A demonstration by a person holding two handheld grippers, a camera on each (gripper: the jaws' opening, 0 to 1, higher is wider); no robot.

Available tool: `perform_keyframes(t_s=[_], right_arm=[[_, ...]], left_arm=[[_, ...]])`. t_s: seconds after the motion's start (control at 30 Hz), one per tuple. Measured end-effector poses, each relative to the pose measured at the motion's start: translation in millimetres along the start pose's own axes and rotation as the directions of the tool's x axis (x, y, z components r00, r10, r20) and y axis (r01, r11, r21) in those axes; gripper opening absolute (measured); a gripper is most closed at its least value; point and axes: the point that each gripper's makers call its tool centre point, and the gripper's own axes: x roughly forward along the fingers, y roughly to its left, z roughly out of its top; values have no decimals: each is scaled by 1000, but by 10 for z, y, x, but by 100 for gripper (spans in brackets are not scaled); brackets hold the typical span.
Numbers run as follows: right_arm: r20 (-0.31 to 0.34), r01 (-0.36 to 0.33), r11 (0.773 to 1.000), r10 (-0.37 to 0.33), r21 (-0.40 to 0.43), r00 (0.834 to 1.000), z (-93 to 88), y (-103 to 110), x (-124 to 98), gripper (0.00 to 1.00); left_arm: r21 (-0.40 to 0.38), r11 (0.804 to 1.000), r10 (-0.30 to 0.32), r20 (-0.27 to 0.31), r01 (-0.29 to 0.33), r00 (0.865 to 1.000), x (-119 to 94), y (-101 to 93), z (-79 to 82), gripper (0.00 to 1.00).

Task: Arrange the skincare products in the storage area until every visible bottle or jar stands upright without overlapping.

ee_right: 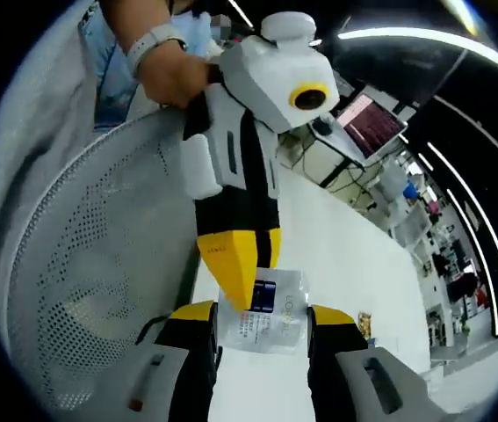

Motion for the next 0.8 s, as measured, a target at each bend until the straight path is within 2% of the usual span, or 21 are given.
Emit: perform_keyframes(t_s=[0.07,0.13,0.2,0.33,0.4,0.43,0.5,0.57,0.6,0.63,0.67,0.7,0.73,0.77,0.8], right_arm=[[9,-6,1000,6,-21,1000,54,20,7,36],[18,-13,1000,13,-22,1000,100,29,16,36],[20,-13,1000,14,-17,1000,116,14,28,35],[35,-18,995,14,103,999,92,0,49,36],[47,-16,986,9,165,999,70,1,33,36],[63,-26,970,11,241,998,51,18,23,37],[85,-45,942,18,333,996,2,46,12,43],[104,-82,874,36,480,994,-82,95,17,50],[123,-112,795,48,596,991,-114,142,22,51],[166,-152,752,57,642,985,-95,168,29,50],[206,-183,685,50,705,977,-103,177,33,48],[219,-186,636,28,749,975,-124,158,35,47],[309,-281,552,45,785,950,-41,196,7,46],[354,-318,483,18,816,935,-3,168,-16,43],[389,-346,428,-15,835,921,21,131,-35,41]], left_arm=[[-4,1000,1,2,-1,1000,-4,4,7,14],[-23,1000,-13,1,13,1000,-24,-1,23,4],[-26,1000,-15,-3,15,1000,-35,0,24,1],[-17,1000,13,-21,-13,1000,-55,43,-2,0],[-22,1000,8,-21,-9,1000,-57,36,-2,0],[-24,1000,6,-22,-7,1000,-65,29,2,0],[-23,1000,7,-19,-7,1000,-74,40,1,0],[-21,1000,2,-20,-2,1000,-71,33,-2,0],[-10,1000,4,-17,-4,1000,-70,31,5,0],[-7,1000,1,-14,-2,1000,-73,25,11,0],[-11,1000,-11,-9,11,1000,-80,5,21,0],[-13,1000,-18,-4,18,1000,-90,-6,31,0],[-14,999,-29,2,29,1000,-99,-22,41,0],[-23,998,-56,6,56,998,-109,-59,50,0],[-31,997,-74,11,74,997,-113,-89,60,0]])
